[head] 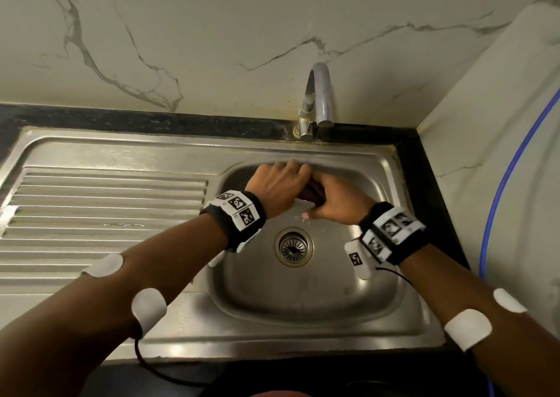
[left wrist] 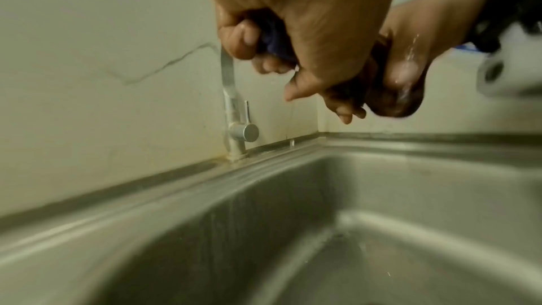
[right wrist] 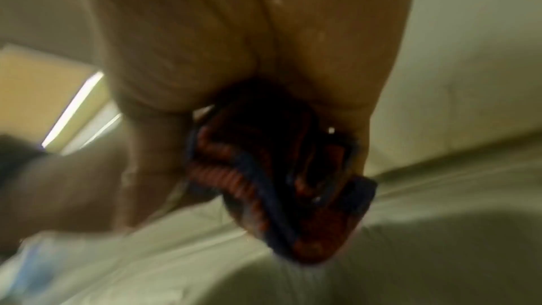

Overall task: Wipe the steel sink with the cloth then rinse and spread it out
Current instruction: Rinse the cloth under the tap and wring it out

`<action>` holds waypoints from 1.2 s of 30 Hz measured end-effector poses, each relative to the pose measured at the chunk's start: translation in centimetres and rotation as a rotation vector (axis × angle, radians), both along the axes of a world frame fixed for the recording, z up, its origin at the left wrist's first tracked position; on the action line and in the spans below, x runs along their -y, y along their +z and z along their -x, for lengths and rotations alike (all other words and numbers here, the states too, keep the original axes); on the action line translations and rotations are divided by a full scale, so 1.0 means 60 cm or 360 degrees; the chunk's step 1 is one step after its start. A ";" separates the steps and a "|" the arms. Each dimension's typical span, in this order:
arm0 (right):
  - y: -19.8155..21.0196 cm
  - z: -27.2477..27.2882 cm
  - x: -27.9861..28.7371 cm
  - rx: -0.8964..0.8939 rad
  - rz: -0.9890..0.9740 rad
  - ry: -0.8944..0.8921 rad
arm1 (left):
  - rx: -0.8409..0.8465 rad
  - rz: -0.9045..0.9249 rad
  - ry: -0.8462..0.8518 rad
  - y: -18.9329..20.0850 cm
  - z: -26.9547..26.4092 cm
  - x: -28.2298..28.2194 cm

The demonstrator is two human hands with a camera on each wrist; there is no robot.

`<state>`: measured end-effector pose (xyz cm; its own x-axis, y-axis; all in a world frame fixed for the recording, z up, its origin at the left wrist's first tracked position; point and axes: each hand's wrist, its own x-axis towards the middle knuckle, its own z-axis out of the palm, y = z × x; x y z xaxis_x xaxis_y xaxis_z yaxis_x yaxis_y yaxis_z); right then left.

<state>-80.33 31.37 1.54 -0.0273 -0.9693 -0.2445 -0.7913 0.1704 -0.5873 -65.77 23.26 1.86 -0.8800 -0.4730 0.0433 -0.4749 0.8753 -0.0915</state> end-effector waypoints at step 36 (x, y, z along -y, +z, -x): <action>0.020 0.014 -0.002 -0.1052 0.1282 0.0330 | -0.0089 -0.2930 0.0633 0.029 0.007 -0.018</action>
